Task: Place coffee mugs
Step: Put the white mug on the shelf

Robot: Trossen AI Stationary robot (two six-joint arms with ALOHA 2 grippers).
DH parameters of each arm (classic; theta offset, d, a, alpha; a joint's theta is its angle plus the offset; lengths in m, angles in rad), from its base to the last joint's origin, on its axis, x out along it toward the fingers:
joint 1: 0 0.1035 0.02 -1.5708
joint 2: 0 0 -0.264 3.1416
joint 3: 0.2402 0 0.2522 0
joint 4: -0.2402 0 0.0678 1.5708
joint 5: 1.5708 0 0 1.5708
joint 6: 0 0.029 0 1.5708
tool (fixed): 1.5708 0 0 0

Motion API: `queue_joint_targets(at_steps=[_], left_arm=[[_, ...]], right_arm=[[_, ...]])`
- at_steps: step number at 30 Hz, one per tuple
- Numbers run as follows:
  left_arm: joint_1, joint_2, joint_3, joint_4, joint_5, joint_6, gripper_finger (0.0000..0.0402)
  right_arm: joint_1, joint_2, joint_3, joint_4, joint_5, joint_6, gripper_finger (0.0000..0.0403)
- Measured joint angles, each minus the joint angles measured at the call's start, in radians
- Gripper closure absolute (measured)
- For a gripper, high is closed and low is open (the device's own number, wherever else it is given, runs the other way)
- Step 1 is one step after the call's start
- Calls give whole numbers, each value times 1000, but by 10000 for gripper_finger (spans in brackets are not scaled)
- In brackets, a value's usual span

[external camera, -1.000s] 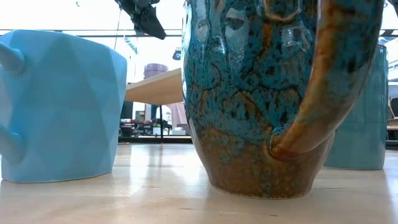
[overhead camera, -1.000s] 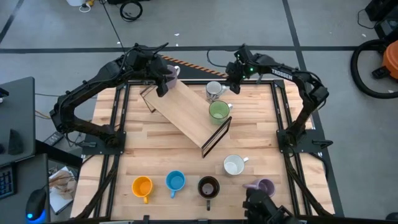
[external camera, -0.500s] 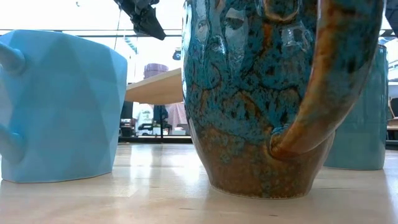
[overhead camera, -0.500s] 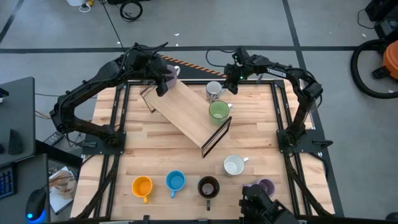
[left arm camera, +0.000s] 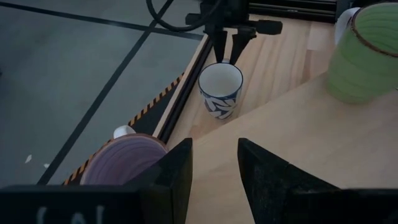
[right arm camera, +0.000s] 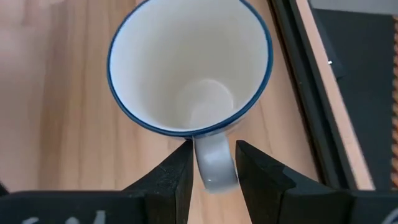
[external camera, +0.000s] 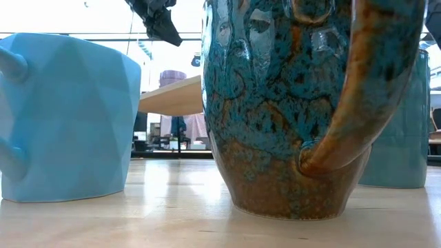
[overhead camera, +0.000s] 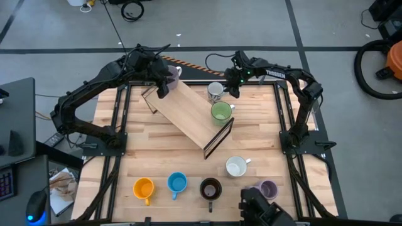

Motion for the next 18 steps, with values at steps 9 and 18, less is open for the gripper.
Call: queue_joint_targets(at_steps=[9, 18], left_arm=[[0, 0, 0, -1, 0, 0, 267], [0, 0, 0, -46, 0, 0, 267]], right_arm=[[3, 0, 0, -5, 15, -59, 294], [10, -2, 0, -26, 18, -70, 323]])
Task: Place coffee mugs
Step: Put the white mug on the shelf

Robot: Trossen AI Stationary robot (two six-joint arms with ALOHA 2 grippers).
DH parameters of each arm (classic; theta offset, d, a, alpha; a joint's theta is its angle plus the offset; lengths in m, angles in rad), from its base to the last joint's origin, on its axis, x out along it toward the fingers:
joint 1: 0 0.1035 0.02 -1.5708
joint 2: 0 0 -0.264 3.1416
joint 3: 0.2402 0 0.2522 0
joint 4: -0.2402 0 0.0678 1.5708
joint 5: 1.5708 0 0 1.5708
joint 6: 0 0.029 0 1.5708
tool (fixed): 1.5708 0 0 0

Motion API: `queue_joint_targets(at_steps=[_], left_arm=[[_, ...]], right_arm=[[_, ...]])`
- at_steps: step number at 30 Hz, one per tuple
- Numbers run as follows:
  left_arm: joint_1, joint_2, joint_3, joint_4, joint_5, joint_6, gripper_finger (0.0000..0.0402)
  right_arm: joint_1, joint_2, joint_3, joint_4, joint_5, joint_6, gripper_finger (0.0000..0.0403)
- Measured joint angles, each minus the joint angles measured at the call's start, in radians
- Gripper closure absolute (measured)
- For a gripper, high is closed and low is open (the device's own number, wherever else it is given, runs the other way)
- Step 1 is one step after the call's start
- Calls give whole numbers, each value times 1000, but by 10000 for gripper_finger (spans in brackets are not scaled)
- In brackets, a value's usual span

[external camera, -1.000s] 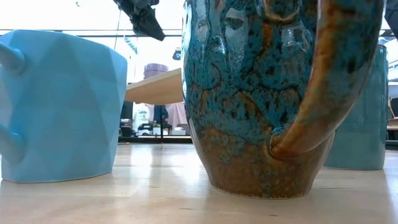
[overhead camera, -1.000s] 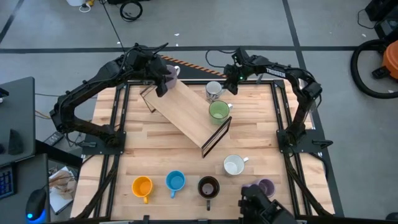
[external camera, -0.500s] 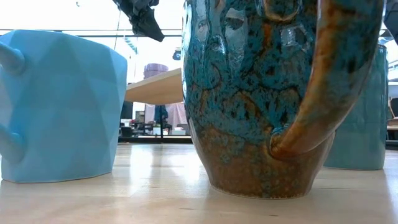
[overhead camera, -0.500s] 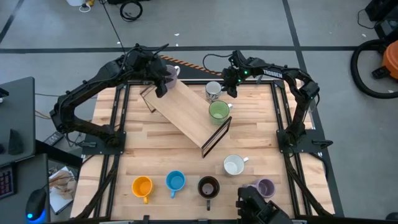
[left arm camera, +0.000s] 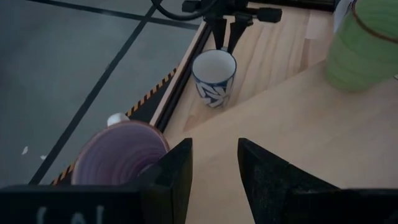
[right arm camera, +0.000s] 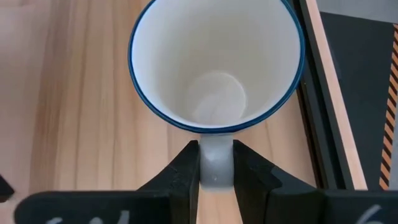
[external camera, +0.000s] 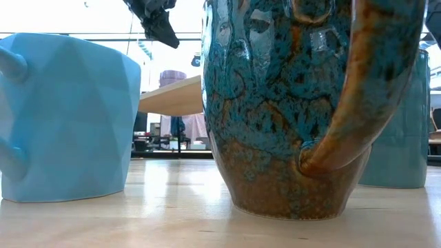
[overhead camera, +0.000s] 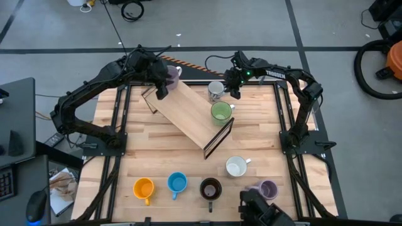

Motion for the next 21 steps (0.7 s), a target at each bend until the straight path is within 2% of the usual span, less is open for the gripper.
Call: queue_joint_targets(at_steps=[7, 13, 21], left_arm=[[0, 0, 0, -7, 0, 0, 267], [0, 0, 0, -13, 0, 43, 267], [0, 0, 0, -13, 0, 53, 267]], right_arm=[[30, -7, 1, -5, 23, 27, 320], [53, -47, -1, -11, 99, 25, 320], [54, -113, -1, -9, 99, 29, 321]])
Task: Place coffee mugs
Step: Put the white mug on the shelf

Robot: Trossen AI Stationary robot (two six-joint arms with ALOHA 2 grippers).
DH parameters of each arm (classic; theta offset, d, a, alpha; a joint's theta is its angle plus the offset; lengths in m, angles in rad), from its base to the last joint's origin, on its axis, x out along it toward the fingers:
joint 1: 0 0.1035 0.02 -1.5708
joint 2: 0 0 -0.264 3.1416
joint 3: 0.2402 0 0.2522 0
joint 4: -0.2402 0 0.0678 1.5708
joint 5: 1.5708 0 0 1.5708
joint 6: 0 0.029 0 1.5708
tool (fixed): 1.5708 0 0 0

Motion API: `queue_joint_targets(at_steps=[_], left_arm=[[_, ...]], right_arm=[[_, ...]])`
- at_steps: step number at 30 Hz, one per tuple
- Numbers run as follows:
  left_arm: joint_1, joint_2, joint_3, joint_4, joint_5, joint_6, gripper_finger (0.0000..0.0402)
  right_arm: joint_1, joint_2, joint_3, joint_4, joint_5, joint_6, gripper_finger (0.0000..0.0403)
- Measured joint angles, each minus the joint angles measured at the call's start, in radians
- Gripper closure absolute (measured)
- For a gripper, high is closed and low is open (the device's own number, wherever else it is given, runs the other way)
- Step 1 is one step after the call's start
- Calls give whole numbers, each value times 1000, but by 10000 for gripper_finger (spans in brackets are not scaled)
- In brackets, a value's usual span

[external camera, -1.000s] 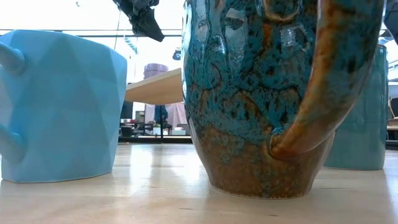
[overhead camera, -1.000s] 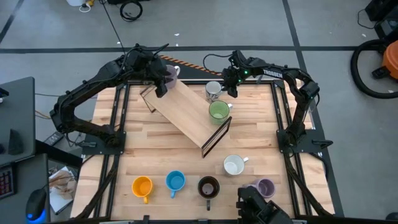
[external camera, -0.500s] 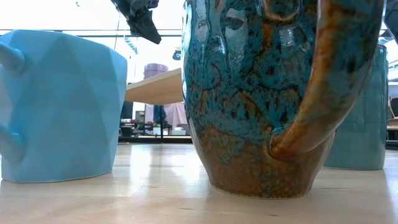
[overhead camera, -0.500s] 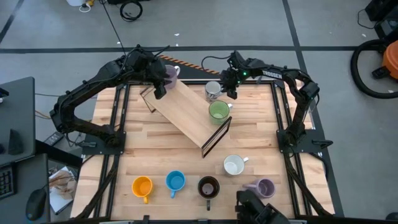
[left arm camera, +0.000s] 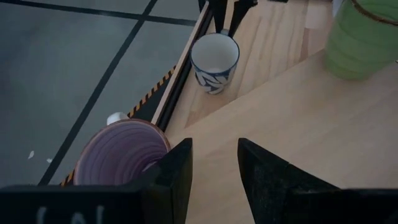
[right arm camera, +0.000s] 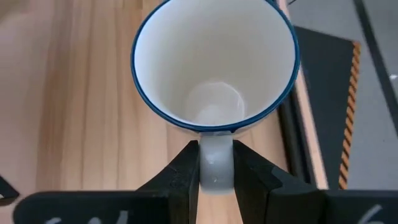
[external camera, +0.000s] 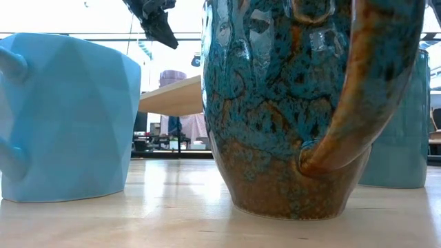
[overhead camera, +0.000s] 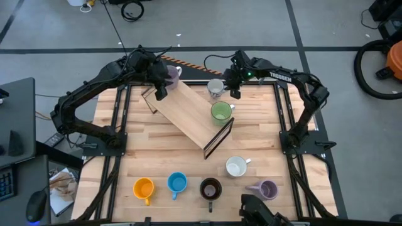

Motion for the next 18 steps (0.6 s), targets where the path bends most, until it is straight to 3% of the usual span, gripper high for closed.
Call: queue_joint_targets(at_steps=[13, 18], left_arm=[[0, 0, 0, 21, 0, 0, 267], [0, 0, 0, 53, 0, 0, 267]], right_arm=[[27, -156, 1, 39, -12, 150, 321], [66, -167, 100, 9, -13, 204, 321]])
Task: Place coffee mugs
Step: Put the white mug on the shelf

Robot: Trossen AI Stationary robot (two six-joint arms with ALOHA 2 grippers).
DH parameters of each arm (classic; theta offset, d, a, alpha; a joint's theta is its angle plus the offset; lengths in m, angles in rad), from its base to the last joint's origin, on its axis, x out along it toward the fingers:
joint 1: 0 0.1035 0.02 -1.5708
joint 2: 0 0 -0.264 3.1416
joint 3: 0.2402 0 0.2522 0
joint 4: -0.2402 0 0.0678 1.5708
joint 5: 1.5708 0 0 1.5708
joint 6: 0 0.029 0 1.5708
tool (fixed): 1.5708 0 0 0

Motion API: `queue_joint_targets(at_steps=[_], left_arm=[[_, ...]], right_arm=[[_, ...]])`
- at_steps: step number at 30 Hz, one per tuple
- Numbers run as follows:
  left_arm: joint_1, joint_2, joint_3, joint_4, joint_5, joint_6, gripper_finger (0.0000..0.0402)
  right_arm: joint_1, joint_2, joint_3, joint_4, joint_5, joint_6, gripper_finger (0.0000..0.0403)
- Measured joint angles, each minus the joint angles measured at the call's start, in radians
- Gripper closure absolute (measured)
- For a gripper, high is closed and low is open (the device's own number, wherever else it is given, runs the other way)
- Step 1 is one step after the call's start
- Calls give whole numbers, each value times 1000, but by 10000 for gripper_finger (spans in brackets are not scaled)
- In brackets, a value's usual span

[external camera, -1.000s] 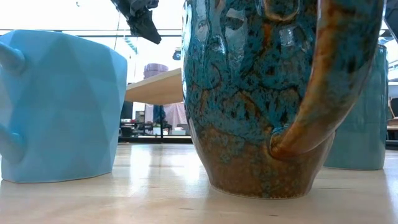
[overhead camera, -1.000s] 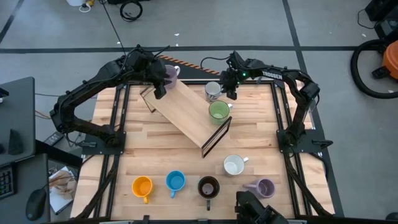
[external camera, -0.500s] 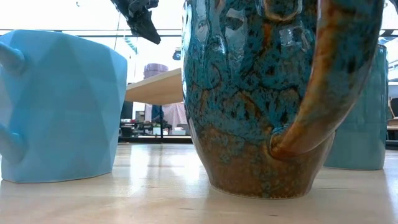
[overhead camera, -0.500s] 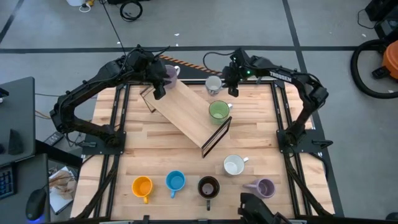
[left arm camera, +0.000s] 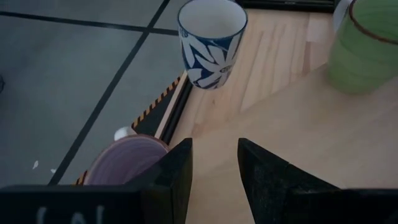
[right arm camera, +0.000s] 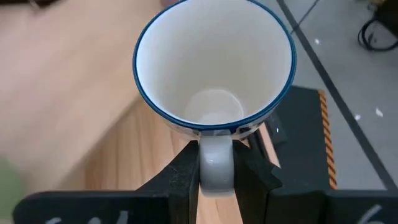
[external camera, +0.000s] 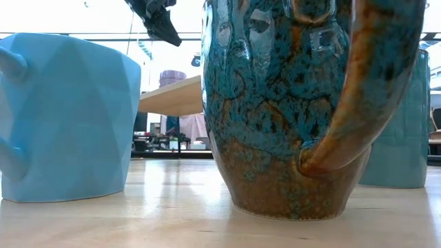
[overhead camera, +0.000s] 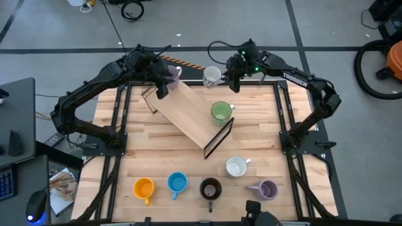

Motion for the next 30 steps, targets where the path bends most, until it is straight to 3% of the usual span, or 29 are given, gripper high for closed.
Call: queue_joint_targets(at_steps=[6, 12, 17, 30], left_arm=[[-8, 0, 0, 1, 0, -17, 267], [-51, 0, 0, 2, 1, -36, 267], [-91, 0, 0, 24, 0, -37, 267], [-157, 0, 0, 26, 0, -37, 267]], right_arm=[[53, 1, 150, -63, -10, -3, 321], [98, 1, 247, -158, -88, 1, 321], [150, 2, 251, -214, -138, 0, 320], [174, 112, 249, -240, -127, -67, 320]])
